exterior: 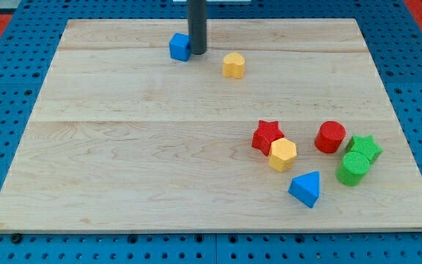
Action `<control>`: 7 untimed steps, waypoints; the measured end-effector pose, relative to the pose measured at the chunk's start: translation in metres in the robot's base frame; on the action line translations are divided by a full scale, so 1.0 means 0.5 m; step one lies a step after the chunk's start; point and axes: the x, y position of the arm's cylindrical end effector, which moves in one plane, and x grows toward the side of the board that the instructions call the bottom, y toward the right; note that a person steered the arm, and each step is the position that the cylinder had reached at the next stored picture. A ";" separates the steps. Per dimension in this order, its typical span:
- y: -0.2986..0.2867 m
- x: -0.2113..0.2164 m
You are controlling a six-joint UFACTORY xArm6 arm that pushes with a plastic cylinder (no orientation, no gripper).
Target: Push the blue cube towards the top left corner of the board
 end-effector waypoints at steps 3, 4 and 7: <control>-0.084 -0.019; -0.179 -0.023; -0.261 -0.073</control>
